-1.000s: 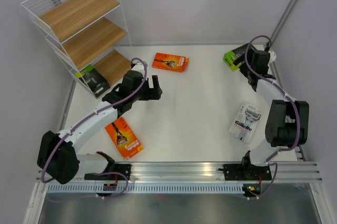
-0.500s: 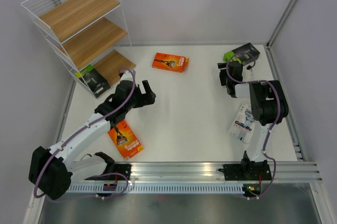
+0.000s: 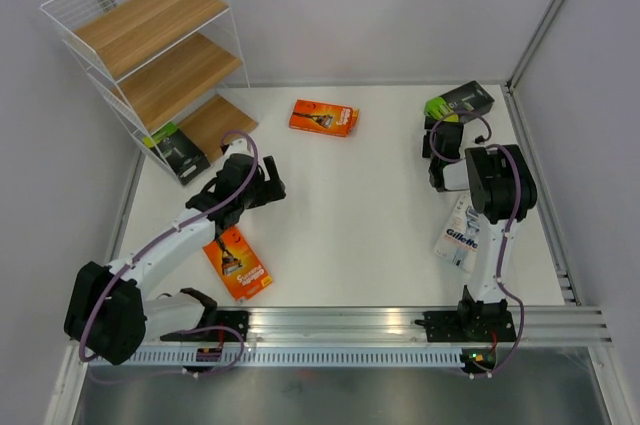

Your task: Place and organize the shaving razors onto the shelf

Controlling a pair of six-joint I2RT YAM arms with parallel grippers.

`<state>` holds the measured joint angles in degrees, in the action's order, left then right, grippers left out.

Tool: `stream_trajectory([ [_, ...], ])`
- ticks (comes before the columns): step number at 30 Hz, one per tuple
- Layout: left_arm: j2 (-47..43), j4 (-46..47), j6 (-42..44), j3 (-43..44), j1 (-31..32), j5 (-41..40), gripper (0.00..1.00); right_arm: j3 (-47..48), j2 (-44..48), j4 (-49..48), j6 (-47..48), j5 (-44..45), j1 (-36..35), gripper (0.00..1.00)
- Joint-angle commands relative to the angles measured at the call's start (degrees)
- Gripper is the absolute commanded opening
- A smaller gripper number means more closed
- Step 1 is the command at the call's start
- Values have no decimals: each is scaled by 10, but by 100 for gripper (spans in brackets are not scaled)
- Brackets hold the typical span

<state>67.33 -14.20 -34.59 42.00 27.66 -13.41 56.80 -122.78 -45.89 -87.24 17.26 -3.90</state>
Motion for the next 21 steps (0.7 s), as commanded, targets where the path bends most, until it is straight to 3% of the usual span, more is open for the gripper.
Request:
stream_trajectory([
  [1, 5, 37, -17, -9, -16, 2, 100, 11, 11, -32, 15, 48, 3, 70],
  [12, 10, 57, -9, -20, -18, -3, 100, 48, -16, 20, -3, 62, 28, 68],
  [21, 15, 65, -8, -24, -18, -6, 100, 75, -28, 35, 18, 45, 33, 51],
])
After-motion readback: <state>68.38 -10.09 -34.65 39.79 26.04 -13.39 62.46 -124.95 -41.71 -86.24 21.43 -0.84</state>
